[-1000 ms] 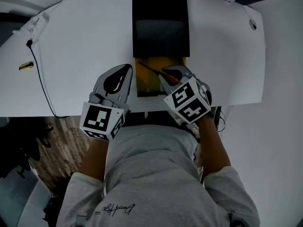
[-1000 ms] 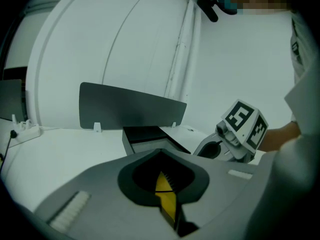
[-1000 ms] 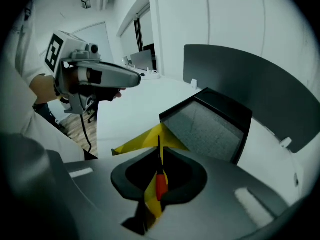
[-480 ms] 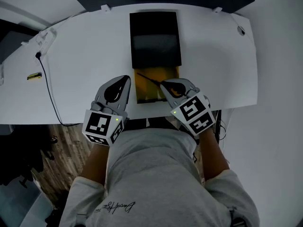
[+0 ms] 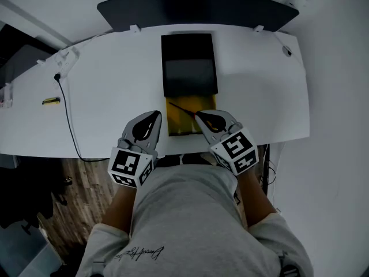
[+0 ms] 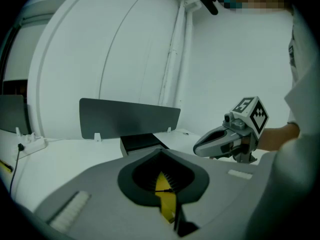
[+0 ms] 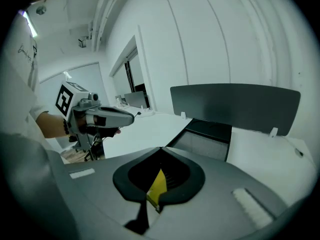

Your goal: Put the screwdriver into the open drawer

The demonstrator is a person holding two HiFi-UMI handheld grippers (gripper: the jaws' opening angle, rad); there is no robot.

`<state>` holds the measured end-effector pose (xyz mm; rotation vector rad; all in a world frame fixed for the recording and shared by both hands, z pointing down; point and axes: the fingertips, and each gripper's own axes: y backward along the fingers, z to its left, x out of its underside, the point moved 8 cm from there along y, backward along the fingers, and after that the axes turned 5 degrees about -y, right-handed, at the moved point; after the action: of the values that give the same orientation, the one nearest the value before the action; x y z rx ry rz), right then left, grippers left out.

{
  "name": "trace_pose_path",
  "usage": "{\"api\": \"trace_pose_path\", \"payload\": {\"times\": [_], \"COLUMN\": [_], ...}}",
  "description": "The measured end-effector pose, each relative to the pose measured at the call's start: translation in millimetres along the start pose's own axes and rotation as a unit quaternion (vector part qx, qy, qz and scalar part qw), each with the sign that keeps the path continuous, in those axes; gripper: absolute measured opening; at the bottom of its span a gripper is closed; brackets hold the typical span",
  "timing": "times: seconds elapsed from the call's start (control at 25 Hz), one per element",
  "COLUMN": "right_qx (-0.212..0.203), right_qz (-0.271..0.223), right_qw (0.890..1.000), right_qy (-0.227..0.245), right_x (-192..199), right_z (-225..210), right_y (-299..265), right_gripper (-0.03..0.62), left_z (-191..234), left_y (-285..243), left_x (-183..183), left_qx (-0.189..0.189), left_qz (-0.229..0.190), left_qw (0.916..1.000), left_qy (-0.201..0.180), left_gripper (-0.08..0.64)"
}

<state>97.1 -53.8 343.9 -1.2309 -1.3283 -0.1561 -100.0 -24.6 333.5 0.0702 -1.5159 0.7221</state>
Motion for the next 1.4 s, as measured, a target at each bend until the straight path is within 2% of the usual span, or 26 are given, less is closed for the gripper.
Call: {"api": "trace_pose_path", "payload": {"times": [0.32, 0.64, 1.4], "right_qx": [-0.006, -0.019, -0.018], "right_qz": [-0.029, -0.011, -0.004], "right_qw": [0.999, 1.000, 1.000], "right_qy": [-0.024, -0.010, 0.000], "right_x": [1, -1, -1], "right_z": [5, 9, 7], "right_y": [5, 3, 2], "right_gripper": [0.014, 0.014, 0.014], "left_z": [-6, -14, -16], "left_y": [7, 1, -1], "left_x": [-3, -5, -8], "left_qx": [0.002, 0.014, 0.013], "left_qz": [0.001, -0.006, -0.012], "left_qw": [1.0000, 0.9999, 0.9999], "left_qy": [-0.009, -0.001, -0.001], "left_gripper": [0.000, 0.000, 0.001]}}
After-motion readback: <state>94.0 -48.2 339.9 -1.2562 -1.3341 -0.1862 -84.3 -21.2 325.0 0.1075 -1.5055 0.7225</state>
